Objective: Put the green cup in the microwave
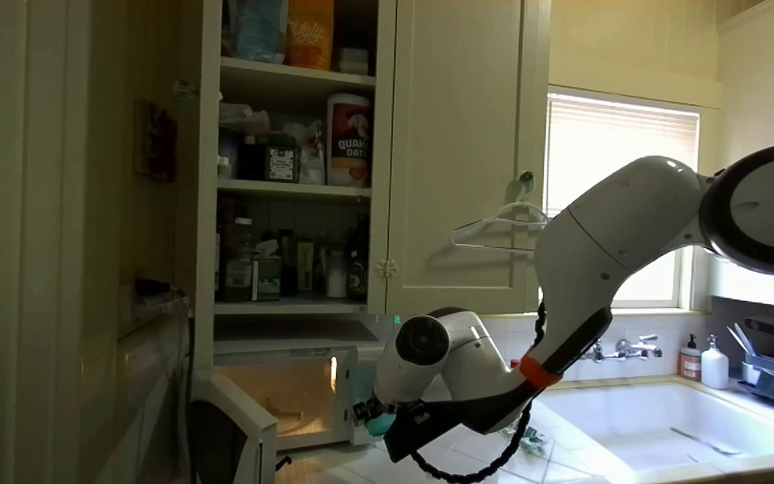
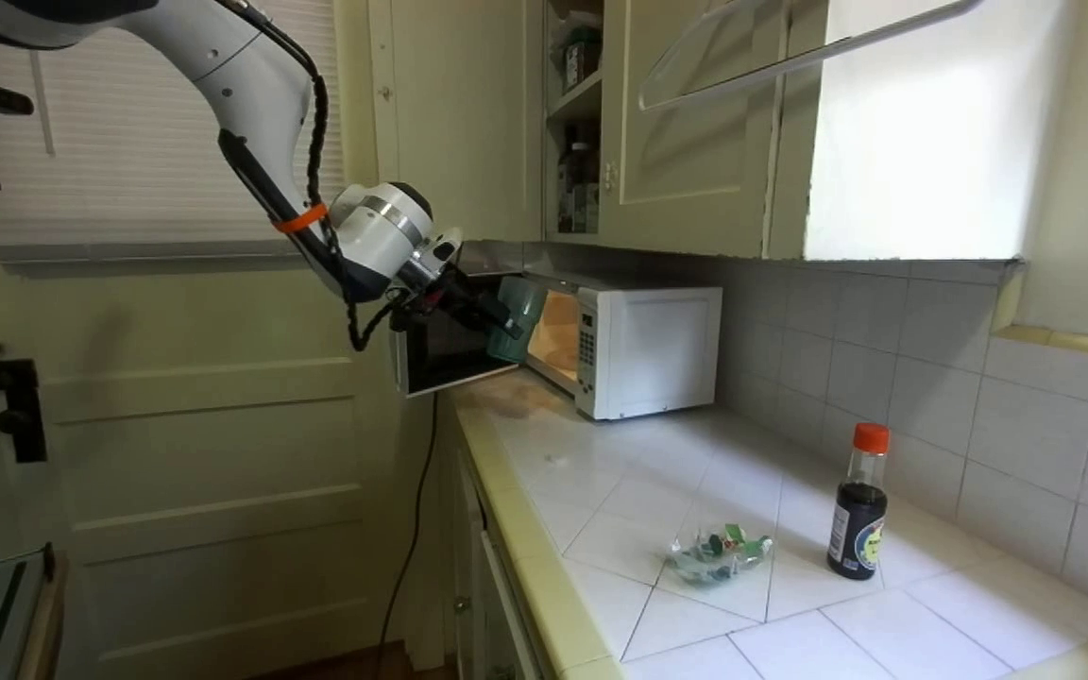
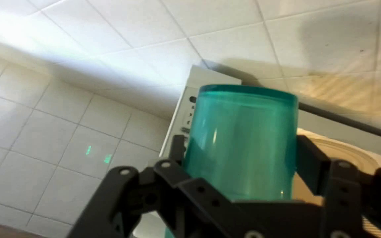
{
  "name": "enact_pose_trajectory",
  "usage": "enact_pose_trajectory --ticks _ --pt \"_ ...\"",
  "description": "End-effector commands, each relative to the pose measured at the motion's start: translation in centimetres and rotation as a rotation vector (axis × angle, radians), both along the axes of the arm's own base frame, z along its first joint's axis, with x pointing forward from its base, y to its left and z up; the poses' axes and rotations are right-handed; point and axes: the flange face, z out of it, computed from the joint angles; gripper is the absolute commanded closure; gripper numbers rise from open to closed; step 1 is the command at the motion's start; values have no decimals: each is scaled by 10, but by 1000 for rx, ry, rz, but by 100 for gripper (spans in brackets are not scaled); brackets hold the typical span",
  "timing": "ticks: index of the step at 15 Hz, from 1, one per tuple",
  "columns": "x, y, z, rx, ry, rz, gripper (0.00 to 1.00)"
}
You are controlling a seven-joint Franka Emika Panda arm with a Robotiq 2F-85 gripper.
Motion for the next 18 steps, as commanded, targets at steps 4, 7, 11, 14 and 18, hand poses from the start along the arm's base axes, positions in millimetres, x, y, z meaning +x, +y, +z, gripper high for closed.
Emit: enact_pose_trajectory --ticks 4,7,11,14,18 --pt "78 1 -24 -88 -32 -32 44" --pt "98 10 -30 -115 -33 -7 44" --pt "111 37 -32 -149 -17 83 44" --pt "116 43 -30 -84 29 112 44" --pt "111 44 -30 -102 25 94 19"
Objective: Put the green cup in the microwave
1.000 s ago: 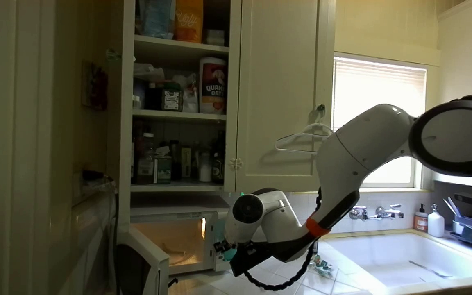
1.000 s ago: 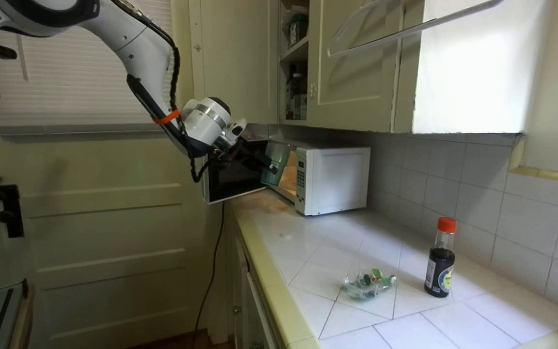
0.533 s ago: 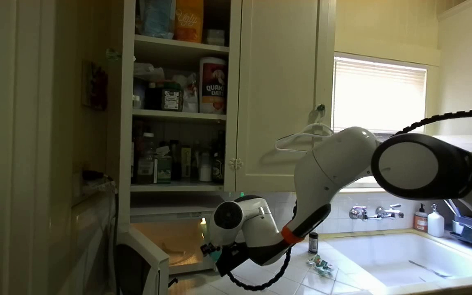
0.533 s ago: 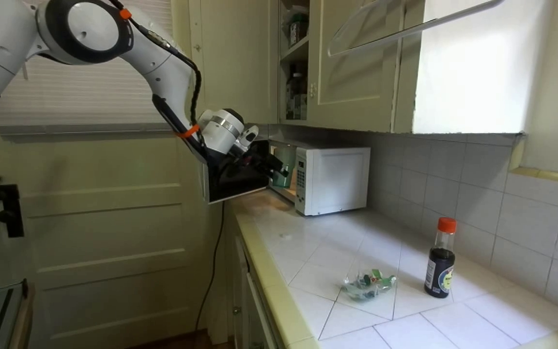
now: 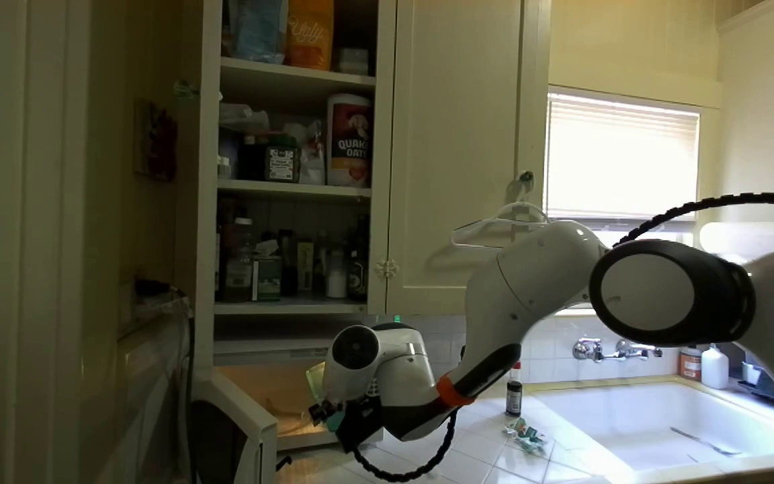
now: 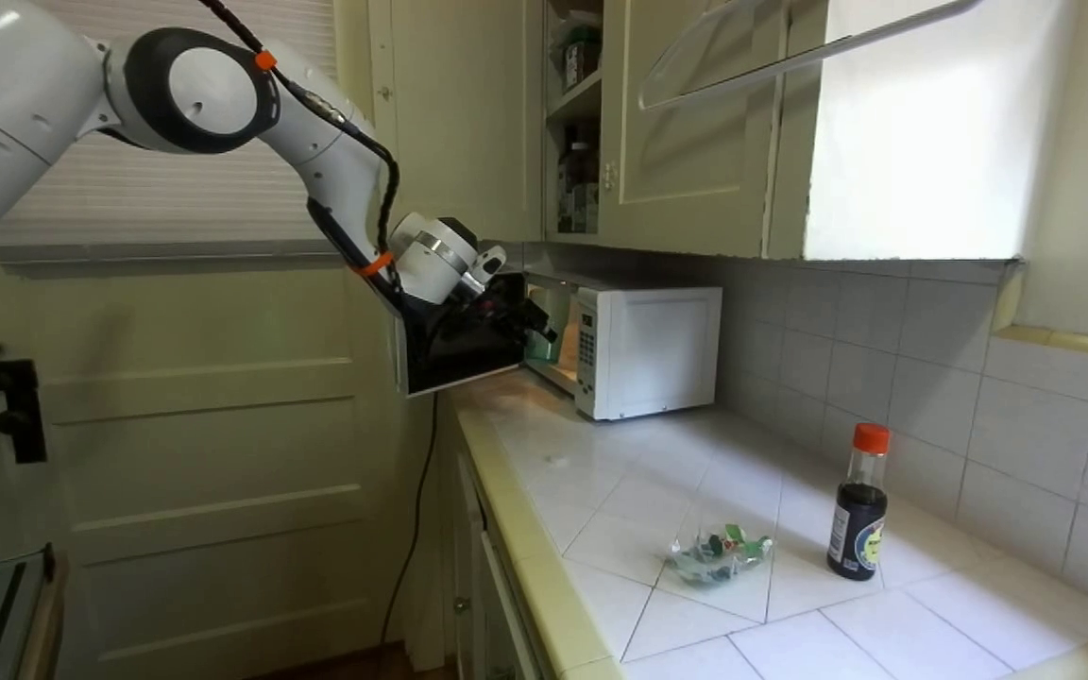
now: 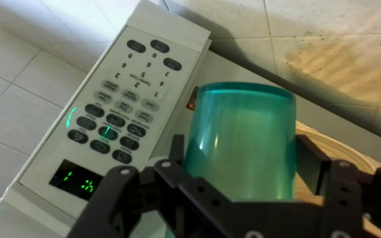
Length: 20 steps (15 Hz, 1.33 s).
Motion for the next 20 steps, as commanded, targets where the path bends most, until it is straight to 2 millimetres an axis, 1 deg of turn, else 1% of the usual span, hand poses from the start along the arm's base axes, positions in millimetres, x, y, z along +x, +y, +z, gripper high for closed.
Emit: enact_pose_trajectory --ticks 1,6,9,12,15,17,20 --pt "1 -2 3 7 -18 -13 44" --pt "22 10 -29 97 -42 6 44" --pt "36 22 -41 112 -82 38 44" --pt "49 35 -38 93 -138 54 44" --pt "60 52 -35 79 -172 89 44" --pt "66 62 -36 76 -178 107 44" --pt "77 65 -41 81 -183 121 44"
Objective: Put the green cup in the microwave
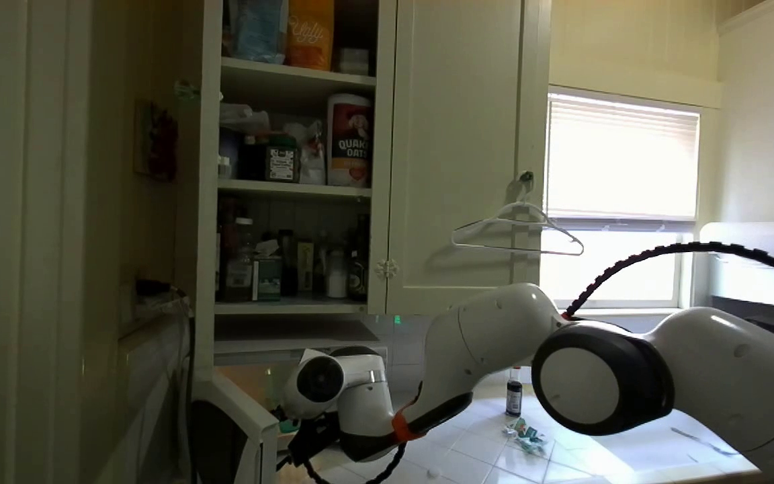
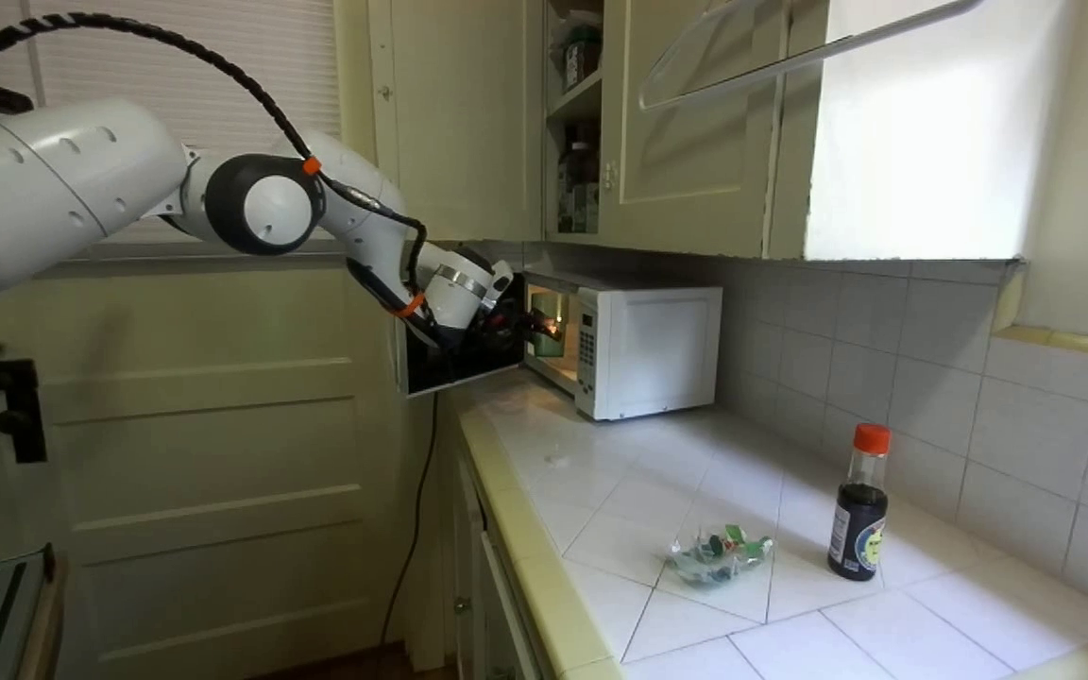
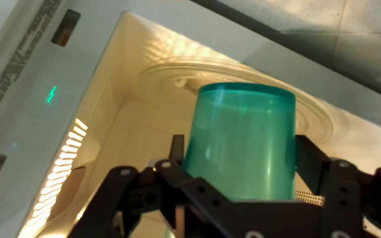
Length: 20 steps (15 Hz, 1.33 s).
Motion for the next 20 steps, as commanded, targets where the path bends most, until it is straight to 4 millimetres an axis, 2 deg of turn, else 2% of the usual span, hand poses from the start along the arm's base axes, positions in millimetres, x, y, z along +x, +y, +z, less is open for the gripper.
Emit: enact_pose_trajectory --ticks 1,5,8,9,11,12,14,20 --pt "20 5 -7 4 -19 30 44" --pt "35 -2 -6 26 7 30 44" --pt "42 -8 -8 46 69 99 44" --pt "34 -4 -4 19 59 45 19" --pt "36 -4 -6 24 78 74 19" --pt "38 -5 -5 27 54 60 44" --pt "42 -4 -1 45 -23 27 44" --pt "45 -4 -4 80 -72 -27 44"
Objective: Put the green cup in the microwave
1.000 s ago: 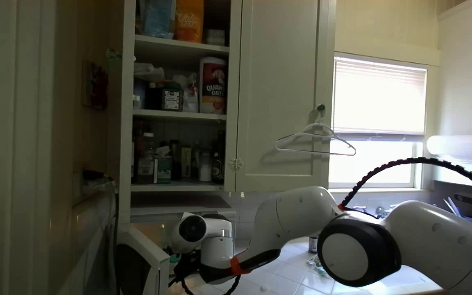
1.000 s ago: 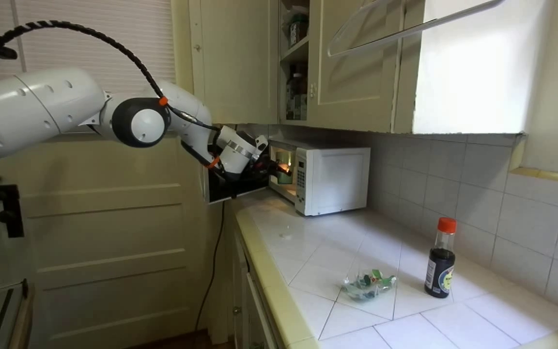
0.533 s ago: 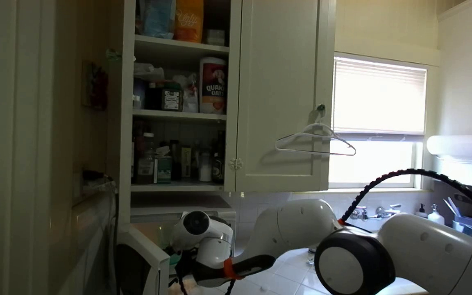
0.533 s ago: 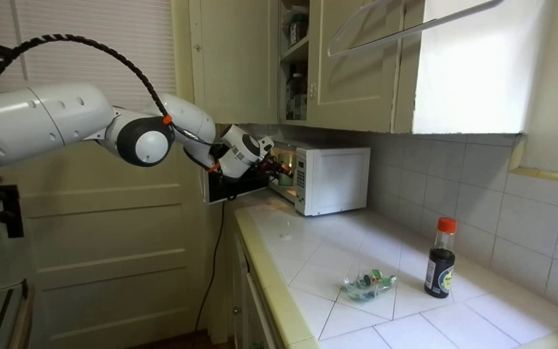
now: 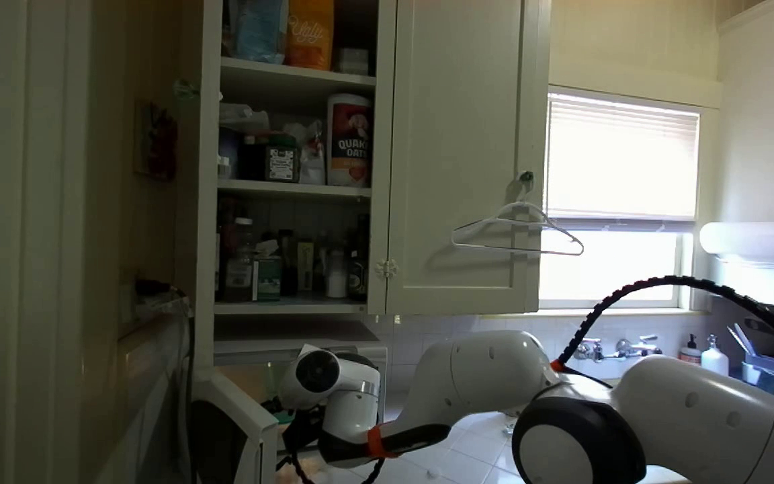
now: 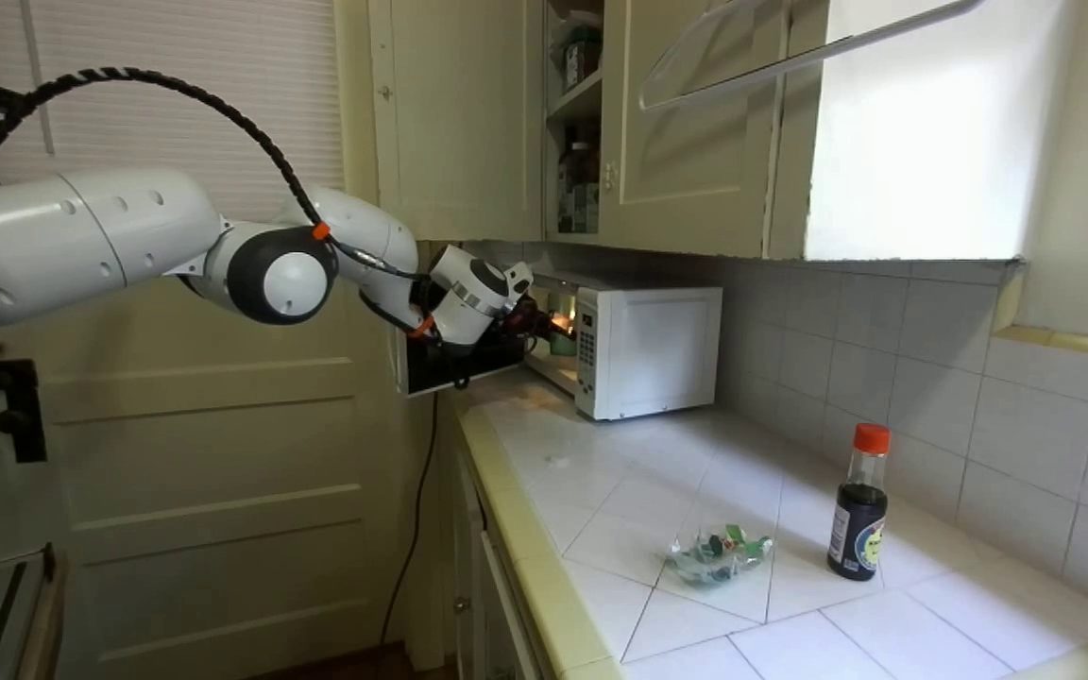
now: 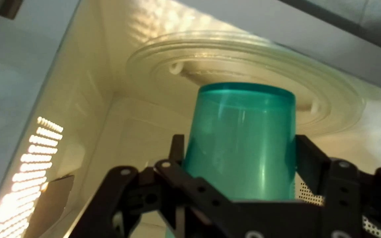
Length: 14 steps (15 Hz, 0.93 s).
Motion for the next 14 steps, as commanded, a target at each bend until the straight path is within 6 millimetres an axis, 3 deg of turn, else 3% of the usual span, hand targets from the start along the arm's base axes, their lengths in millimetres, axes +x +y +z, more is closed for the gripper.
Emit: enact_pose_trajectory --ticks 1,14 --pt "4 2 -2 18 -64 -24 44" --pt "7 -3 -18 74 11 -11 44"
